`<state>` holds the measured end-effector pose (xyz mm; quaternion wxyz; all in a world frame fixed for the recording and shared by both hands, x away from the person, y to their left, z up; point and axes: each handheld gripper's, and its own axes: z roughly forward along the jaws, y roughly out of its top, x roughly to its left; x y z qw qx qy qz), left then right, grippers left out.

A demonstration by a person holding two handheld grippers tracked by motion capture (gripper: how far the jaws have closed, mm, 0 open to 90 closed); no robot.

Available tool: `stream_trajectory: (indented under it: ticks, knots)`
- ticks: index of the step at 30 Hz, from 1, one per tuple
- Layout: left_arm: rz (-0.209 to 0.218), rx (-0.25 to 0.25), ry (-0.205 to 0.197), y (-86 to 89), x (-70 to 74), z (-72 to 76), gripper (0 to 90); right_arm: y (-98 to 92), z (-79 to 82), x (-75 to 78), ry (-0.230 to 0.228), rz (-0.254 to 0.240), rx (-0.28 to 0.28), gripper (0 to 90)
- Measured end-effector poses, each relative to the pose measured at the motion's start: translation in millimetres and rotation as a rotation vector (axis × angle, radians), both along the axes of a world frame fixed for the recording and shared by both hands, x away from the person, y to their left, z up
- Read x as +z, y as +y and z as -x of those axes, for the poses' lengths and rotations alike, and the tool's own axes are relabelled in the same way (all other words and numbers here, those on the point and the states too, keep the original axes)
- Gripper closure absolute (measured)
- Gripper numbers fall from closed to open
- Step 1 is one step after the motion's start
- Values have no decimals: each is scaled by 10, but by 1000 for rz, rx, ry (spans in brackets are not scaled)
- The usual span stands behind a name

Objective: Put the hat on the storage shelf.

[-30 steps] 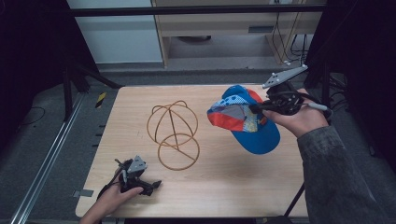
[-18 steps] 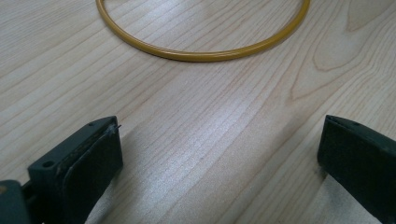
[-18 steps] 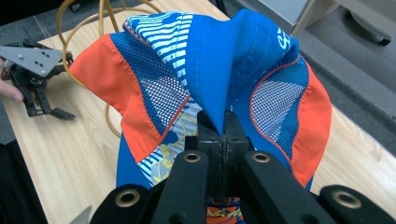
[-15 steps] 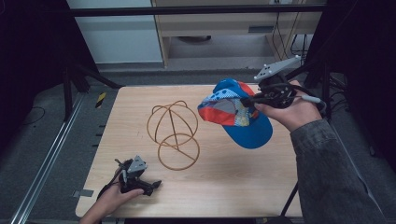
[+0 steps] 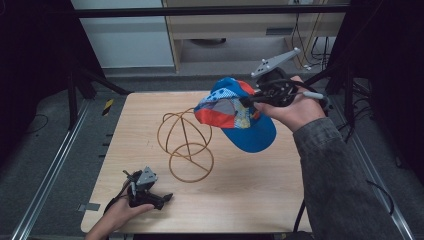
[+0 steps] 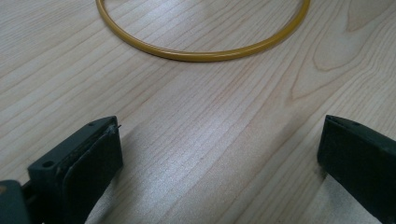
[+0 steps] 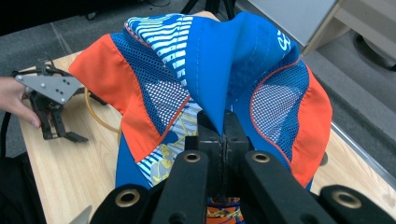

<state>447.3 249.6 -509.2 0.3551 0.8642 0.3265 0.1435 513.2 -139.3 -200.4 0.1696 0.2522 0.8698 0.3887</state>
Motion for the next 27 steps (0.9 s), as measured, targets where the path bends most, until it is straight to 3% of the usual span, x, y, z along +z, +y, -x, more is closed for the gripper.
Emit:
stream_trajectory:
  ticks: [14,27]
  knots:
    - [-2,-1,-2,1,0,-1,0,588,-136,164,-21,11,71,899]
    - [-3,1,-5,1,0,0,0,962,-226,279,-24,36,119,899]
